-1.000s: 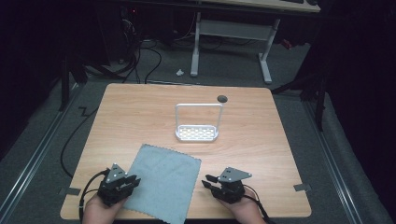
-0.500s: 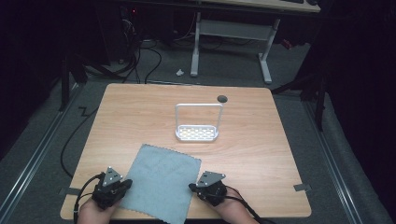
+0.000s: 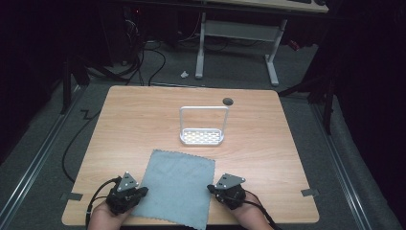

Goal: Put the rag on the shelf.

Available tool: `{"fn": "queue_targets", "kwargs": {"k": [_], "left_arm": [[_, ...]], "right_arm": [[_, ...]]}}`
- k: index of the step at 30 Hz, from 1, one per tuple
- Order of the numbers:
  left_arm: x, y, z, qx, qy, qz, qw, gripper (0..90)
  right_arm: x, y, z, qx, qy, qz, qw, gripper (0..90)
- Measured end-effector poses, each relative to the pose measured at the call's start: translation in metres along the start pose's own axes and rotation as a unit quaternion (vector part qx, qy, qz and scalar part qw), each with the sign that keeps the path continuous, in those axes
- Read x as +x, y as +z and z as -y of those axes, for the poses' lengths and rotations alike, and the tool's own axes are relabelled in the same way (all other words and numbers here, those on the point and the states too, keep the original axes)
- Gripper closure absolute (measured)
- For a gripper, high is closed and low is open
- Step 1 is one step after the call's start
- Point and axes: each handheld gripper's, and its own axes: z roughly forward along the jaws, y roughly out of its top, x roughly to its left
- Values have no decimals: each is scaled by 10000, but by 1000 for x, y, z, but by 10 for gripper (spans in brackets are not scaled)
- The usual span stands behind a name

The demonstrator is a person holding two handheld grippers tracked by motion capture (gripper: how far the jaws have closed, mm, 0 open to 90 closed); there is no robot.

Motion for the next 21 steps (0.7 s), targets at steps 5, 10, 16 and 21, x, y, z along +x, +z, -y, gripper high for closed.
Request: {"fn": "queue_targets", "kwargs": {"k": [5, 10, 16, 21], "left_arm": [[-14, 15, -14, 17, 251, 364, 9990, 856], [-25, 24, -22, 15, 413, 561, 9976, 855], [-45, 32, -29, 97, 720, 964, 9927, 854], [-55, 33, -30, 133, 887, 1095, 9899, 854]], "right_arm": [[-13, -14, 15, 14, 289, 326, 9991, 900], [-22, -22, 24, 10, 449, 539, 9975, 900], [-40, -33, 36, -22, 759, 792, 9940, 900], [-45, -37, 39, 33, 852, 836, 9928, 900]]}}
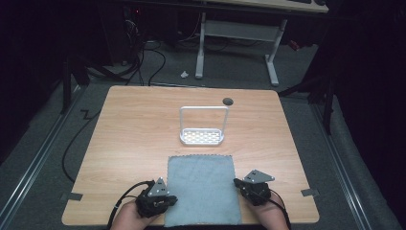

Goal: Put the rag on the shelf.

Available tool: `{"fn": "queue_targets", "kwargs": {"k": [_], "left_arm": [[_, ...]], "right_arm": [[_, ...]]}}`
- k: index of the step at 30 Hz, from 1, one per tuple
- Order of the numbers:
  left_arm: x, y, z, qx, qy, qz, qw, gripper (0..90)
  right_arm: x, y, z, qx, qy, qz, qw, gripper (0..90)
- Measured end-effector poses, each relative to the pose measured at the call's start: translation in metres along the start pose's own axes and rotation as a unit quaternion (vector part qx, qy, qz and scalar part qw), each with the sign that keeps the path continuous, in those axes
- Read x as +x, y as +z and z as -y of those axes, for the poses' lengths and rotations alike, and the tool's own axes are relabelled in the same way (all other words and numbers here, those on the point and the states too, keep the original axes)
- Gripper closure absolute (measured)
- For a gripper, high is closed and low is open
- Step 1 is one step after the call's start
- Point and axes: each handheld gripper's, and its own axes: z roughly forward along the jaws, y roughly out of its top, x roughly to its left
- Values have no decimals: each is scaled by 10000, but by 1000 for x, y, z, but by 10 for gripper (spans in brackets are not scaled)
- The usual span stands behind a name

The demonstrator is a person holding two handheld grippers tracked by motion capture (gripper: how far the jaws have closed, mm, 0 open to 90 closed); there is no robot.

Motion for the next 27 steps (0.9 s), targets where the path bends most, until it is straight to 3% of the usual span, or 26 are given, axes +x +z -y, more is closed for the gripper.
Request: {"fn": "queue_targets", "kwargs": {"k": [13, 14, 15, 17, 18, 20, 21, 22, 24, 25, 27], "left_arm": [[-2, -2, 1, 32, 52, 157, 9999, 832], [-1, -2, 1, -6, 43, 88, 10000, 818], [1, -4, 2, -89, 4, -22, 10000, 766], [18, -14, 3, -524, -493, -262, 9971, 738], [18, -14, 3, -524, -493, -262, 9971, 716], [32, -17, 3, -711, -855, -513, 9925, 687], [45, -15, 2, -805, -1129, -723, 9877, 646], [45, -15, 2, -805, -1129, -723, 9877, 644], [57, -8, -1, -660, -1090, -1069, 9861, 639], [57, -8, -1, -660, -1090, -1069, 9861, 639], [68, 1, -8, -794, -1260, -1237, 9811, 639]], "right_arm": [[1, -5, 4, -1, 23, -92, 10000, 887], [2, -6, 4, -17, 28, -70, 10000, 865], [2, -9, 4, -203, 18, -107, 9997, 849], [2, -12, 4, -349, 12, -82, 9994, 839], [2, -12, 4, -349, 12, -82, 9994, 839], [2, -13, 3, -397, 13, -55, 9992, 820], [1, -12, 3, -386, -18, -62, 9992, 806], [1, -12, 3, -386, -18, -62, 9992, 806], [0, -12, 4, -377, -8, -81, 9993, 784], [0, -12, 4, -377, -8, -81, 9993, 784], [-1, -13, 5, -418, 12, -101, 9991, 772]]}}
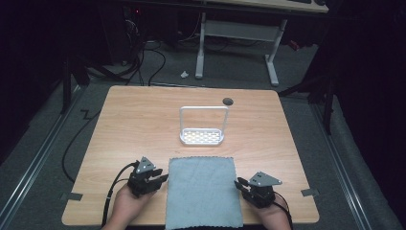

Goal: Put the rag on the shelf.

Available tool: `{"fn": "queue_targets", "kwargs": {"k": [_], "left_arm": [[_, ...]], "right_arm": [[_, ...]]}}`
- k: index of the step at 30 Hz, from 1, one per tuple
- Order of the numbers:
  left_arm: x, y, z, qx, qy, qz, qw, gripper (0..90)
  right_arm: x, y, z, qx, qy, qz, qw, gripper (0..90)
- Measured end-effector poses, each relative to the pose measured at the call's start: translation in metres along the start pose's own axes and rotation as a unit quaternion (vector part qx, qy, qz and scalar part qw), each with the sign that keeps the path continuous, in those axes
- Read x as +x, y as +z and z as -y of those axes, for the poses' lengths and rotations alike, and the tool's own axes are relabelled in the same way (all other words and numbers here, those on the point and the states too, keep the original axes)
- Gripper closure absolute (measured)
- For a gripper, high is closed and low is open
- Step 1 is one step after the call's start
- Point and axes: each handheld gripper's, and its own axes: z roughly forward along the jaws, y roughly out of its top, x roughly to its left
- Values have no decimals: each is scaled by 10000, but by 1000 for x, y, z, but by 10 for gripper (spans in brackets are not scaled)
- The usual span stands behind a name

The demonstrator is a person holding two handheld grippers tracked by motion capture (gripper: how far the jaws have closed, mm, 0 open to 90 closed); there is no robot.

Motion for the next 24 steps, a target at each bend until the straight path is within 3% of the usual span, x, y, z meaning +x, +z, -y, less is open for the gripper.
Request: {"fn": "queue_targets", "kwargs": {"k": [2, 5, 7, 13, 16, 19, 24], "left_arm": [[2, 4, -3, -24, -20, -80, 10000, 641], [10, 13, -12, -121, -340, -51, 9993, 666], [13, 18, -18, -199, -413, -105, 9989, 684], [13, 33, -25, -88, -396, -106, 9991, 672], [10, 37, -22, -137, -357, -272, 9989, 686], [8, 38, -21, -133, -298, -292, 9990, 710], [9, 39, -22, -121, -377, -225, 9990, 826]], "right_arm": [[0, 0, 0, -16, 15, -13, 10000, 769], [-1, 0, 0, -11, 36, -32, 10000, 763], [-1, 0, 0, -21, 37, -46, 10000, 761], [0, 2, 0, -6, 39, -82, 10000, 756], [0, 2, 0, -33, 18, -95, 9999, 751], [0, 3, 0, -41, 33, -93, 9999, 744], [-2, 7, -3, -189, 277, -3, 9994, 705]]}}
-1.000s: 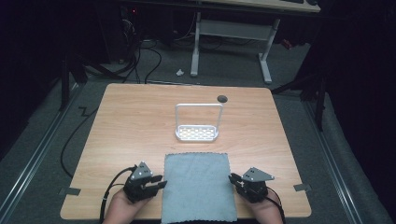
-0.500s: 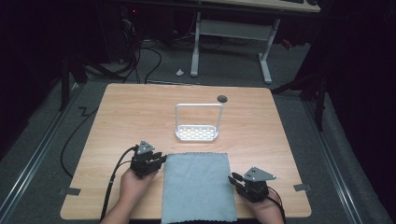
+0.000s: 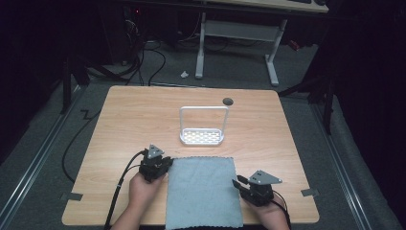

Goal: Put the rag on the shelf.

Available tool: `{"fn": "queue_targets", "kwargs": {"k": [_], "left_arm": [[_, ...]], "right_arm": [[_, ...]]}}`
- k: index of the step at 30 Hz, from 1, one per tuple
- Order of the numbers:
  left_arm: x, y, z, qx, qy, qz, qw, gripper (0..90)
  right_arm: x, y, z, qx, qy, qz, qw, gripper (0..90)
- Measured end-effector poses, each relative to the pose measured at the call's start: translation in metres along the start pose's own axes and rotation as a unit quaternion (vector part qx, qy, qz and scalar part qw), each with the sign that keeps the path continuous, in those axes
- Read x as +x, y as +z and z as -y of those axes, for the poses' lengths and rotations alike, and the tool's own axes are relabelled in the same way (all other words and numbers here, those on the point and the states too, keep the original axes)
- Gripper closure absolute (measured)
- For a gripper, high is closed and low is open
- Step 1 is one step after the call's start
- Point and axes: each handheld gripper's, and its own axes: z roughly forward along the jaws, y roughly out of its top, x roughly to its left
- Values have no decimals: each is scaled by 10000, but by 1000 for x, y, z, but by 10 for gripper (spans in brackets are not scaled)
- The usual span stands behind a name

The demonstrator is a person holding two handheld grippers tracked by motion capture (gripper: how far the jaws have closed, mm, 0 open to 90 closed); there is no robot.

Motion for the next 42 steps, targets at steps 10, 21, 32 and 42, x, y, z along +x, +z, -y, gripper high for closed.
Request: {"fn": "queue_targets", "kwargs": {"k": [10, 21, 32, 42], "left_arm": [[1, 1, 0, 37, 11, 119, 9999, 886], [1, 1, 0, 41, 24, 123, 9999, 888], [1, 0, 0, 52, 23, 124, 9999, 889], [0, -13, 4, -440, 165, 484, 9977, 895]], "right_arm": [[-25, 37, -35, 192, 535, 309, 9979, 683], [-37, 64, -40, 442, 662, 260, 9965, 701], [-28, 66, -41, 445, 265, 393, 9979, 900], [-19, 33, -39, -244, 215, 242, 9992, 900]]}}
